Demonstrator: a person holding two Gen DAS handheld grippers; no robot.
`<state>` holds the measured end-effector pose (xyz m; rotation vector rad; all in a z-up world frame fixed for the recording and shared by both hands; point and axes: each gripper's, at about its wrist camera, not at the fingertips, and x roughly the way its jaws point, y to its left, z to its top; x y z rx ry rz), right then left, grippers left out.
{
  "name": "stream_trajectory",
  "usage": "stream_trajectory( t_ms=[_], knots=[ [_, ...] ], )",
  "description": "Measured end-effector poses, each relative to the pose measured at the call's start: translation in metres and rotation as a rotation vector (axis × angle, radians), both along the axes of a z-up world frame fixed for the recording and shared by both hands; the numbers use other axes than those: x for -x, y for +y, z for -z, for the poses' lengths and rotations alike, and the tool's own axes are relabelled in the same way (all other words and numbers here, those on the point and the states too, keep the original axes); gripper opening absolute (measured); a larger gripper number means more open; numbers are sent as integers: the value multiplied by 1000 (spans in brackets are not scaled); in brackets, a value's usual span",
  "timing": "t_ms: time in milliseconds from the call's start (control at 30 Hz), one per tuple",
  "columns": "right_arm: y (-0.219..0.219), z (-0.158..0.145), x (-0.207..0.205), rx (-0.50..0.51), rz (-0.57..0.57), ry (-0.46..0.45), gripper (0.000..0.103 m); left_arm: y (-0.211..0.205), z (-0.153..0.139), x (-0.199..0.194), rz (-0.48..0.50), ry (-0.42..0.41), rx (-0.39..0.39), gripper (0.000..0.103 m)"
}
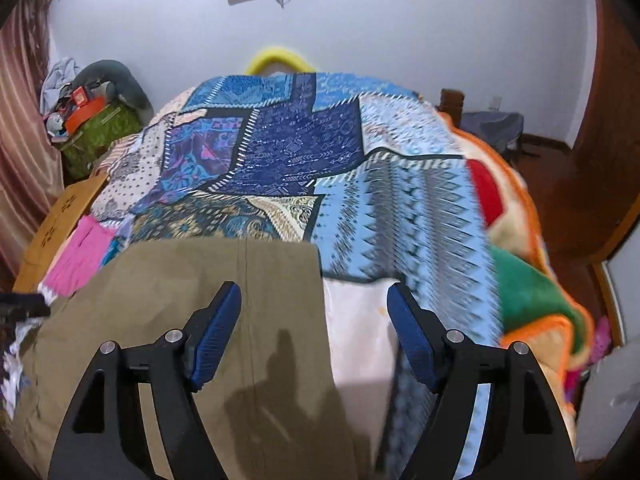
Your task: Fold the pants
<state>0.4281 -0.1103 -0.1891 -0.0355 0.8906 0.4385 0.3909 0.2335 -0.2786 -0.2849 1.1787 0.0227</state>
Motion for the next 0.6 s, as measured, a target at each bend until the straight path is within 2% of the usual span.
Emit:
stream_trajectory(
  t_ms=[100, 167, 233, 267, 300, 333, 400, 500, 600],
  knots=[
    [14, 16, -23, 20, -5, 24, 72, -3, 14, -10, 15, 21, 26, 84],
    [24, 29, -36, 19, -14, 45, 67, -2, 20, -14, 12, 33, 50, 84],
    [31, 39, -45, 10, -34, 94, 51, 0, 25, -16, 8, 31, 72, 84],
    [36, 47, -48, 9, -44, 129, 48, 0, 27, -16, 8, 29, 80, 84],
    [38, 50, -47, 11, -37, 111, 46, -1, 27, -17, 9, 24, 85, 83],
    [40, 49, -44, 12, -38, 78, 31, -2, 28, -17, 13, 20, 86, 81],
    [45, 47, -39, 46, -29, 63, 17, -5, 26, -15, 28, 5, 96, 67],
    [46, 42, -33, 74, -30, 27, 12, -9, 17, -11, 30, -24, 67, 55],
    [43, 30, -22, 97, -15, -31, 12, -11, 5, -7, 31, -60, 10, 51]
  ],
)
